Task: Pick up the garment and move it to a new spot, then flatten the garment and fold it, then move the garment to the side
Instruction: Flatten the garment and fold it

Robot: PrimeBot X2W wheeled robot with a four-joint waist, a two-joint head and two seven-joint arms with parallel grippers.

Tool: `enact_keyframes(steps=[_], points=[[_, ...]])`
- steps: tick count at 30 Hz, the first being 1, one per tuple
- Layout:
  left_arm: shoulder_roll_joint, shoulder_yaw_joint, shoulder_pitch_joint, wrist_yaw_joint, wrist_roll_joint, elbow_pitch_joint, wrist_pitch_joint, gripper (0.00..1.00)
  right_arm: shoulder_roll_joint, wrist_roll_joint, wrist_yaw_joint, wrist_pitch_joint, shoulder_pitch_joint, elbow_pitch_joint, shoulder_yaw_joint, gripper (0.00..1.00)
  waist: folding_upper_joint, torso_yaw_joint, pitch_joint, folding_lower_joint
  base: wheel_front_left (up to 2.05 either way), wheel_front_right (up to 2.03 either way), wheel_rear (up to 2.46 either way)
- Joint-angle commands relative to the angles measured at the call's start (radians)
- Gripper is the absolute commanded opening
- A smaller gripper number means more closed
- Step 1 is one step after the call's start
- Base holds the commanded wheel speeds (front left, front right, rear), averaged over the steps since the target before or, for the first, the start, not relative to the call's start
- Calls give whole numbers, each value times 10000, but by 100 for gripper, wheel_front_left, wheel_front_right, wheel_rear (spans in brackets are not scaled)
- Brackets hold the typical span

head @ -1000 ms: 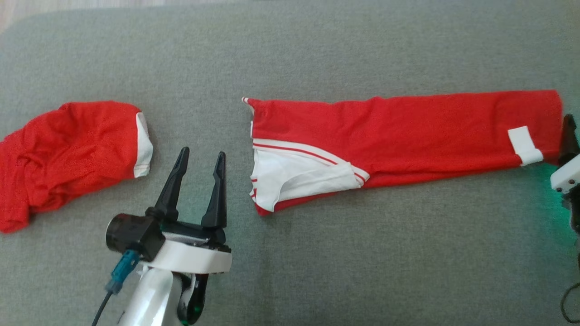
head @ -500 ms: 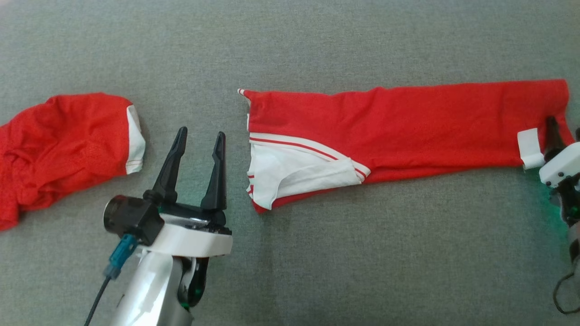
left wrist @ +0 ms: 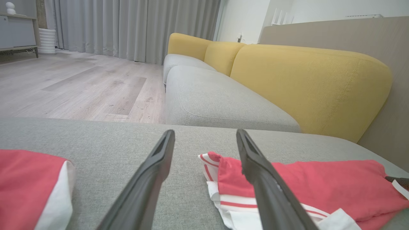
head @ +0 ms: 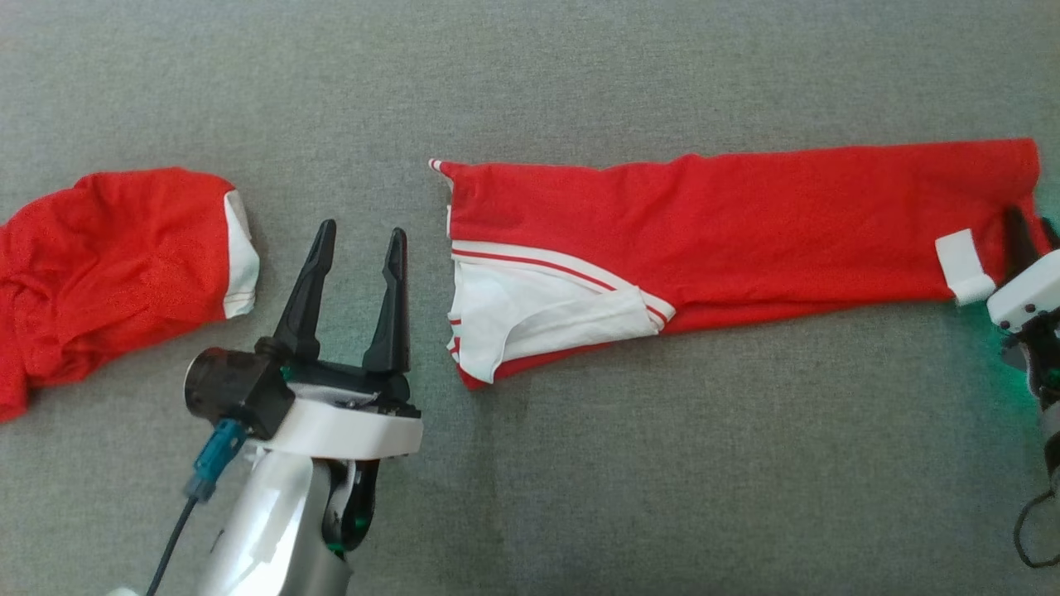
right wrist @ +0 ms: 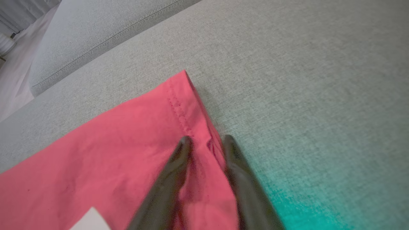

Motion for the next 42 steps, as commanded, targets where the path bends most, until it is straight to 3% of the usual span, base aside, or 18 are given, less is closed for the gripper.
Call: enact_keyframes(steps=[1, 13, 18, 21, 31, 42], points=[[22, 337, -255, -8, -25, -270, -51, 100, -151, 103, -9, 91, 208, -175, 268, 0, 0, 8, -26, 0, 0, 0, 0], [22, 458, -119, -42, 4, -212, -51, 100, -993, 61, -9, -580, 52, 250, 32, 0, 0, -13, -362, 0, 0, 0, 0], [22, 485, -76, -63, 15, -208, -51, 100, -1799, -943, -9, -1686, -471, 1413, -575, 0, 0, -23, -480, 0, 0, 0, 0], [22, 484, -41, -76, 23, -188, -51, 100, -1927, -1532, -9, -2226, -904, 2104, -858, 0, 0, -32, -588, 0, 0, 0, 0], [22, 587, 345, -101, -85, -84, -51, 100, -914, -2388, -9, -2783, -1569, 2443, -765, 0, 0, -159, -1428, 0, 0, 0, 0], [22, 634, 1026, -135, -208, -40, -51, 100, 861, -2073, -9, -2197, -1161, 1039, 207, 0, 0, 76, -2562, 0, 0, 0, 0]])
